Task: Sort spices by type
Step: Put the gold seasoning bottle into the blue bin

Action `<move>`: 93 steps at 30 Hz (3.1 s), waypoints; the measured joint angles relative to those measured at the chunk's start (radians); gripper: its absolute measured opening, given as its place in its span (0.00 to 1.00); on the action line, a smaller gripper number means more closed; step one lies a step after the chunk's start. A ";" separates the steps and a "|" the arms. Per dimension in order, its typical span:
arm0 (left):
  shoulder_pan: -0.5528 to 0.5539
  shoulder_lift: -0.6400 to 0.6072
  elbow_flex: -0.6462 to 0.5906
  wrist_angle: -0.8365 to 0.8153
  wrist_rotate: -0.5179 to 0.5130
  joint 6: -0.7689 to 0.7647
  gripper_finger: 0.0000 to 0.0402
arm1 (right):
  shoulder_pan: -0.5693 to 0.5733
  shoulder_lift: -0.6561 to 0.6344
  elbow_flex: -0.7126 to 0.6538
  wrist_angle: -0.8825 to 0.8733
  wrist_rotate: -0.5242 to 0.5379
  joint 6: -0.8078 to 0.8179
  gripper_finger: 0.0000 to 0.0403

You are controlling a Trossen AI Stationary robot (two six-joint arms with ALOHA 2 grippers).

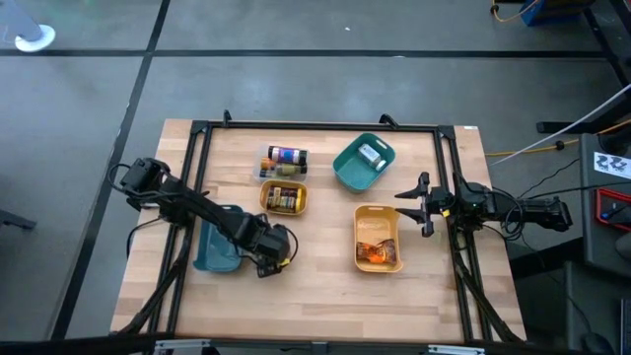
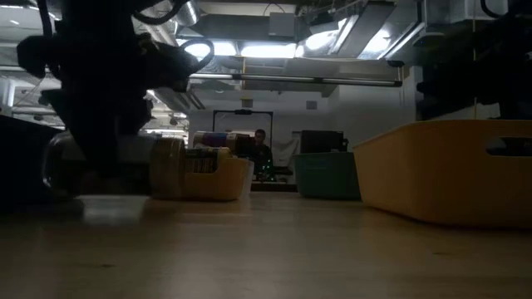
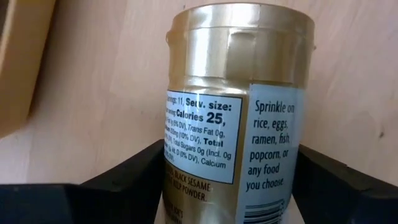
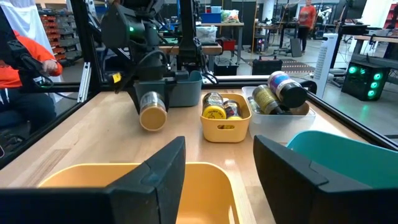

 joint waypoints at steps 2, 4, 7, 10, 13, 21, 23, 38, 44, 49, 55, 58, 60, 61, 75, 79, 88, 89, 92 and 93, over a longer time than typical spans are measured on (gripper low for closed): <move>0.000 0.000 0.022 -0.022 0.000 0.000 0.69 | 0.000 0.000 0.000 0.000 0.000 0.000 0.47; 0.000 0.000 0.050 -0.057 0.001 -0.004 0.68 | 0.000 0.000 0.000 0.000 0.000 0.000 0.47; 0.000 0.000 0.099 -0.149 0.010 -0.007 0.67 | 0.000 0.000 0.000 0.000 0.000 0.000 0.47; -0.001 0.000 0.161 -0.248 0.012 -0.007 0.67 | 0.000 0.000 0.000 0.000 0.000 0.000 0.47; -0.001 0.000 0.226 -0.348 0.012 -0.007 0.68 | 0.000 0.000 0.000 0.000 0.000 0.000 0.47; -0.001 0.000 0.386 -0.636 0.012 -0.064 0.68 | 0.000 0.000 0.000 0.000 0.000 0.000 0.47; -0.002 -0.001 0.414 -0.715 0.012 -0.092 0.68 | 0.000 0.000 0.000 0.000 0.000 0.000 0.47; -0.117 -0.001 0.437 -0.872 0.015 -0.455 0.69 | 0.000 0.000 0.000 0.000 0.000 0.000 0.47; -0.215 -0.001 0.436 -0.873 0.015 -0.710 0.69 | 0.000 0.000 0.000 0.000 0.000 0.000 0.47; -0.303 -0.001 0.436 -0.873 0.011 -0.957 0.69 | 0.000 0.000 0.000 0.000 0.000 0.000 0.47; -0.377 -0.001 0.418 -0.872 -0.102 -1.265 0.69 | 0.000 0.000 0.000 0.000 0.000 0.000 0.47; -0.394 -0.001 0.355 -0.872 -0.129 -1.396 0.69 | 0.000 0.000 0.000 0.000 0.000 0.000 0.47; -0.396 -0.001 0.303 -0.865 -0.129 -1.471 0.69 | 0.000 0.000 0.000 0.000 0.000 0.000 0.47; -0.396 -0.001 0.278 -0.853 -0.128 -1.503 0.69 | 0.000 0.000 0.000 0.000 0.000 0.000 0.47; -0.393 -0.001 0.068 -0.562 -0.129 -1.557 0.69 | 0.000 0.000 0.000 0.000 0.000 0.000 0.47; -0.393 0.000 0.041 -0.498 -0.129 -1.501 0.69 | 0.000 0.000 0.000 0.000 0.000 0.000 0.47; -0.392 0.000 0.037 -0.494 -0.129 -1.497 0.69 | 0.000 0.000 0.000 0.000 0.000 0.000 0.47; -0.392 0.000 0.037 -0.494 -0.129 -1.498 0.69 | 0.000 0.000 0.000 0.000 0.000 0.000 0.47; -0.392 0.000 0.037 -0.494 -0.129 -1.504 0.69 | 0.000 0.000 0.000 0.000 0.000 0.000 0.47; -0.392 0.000 0.037 -0.493 -0.129 -1.504 0.69 | 0.000 0.000 0.000 0.000 0.000 0.000 0.47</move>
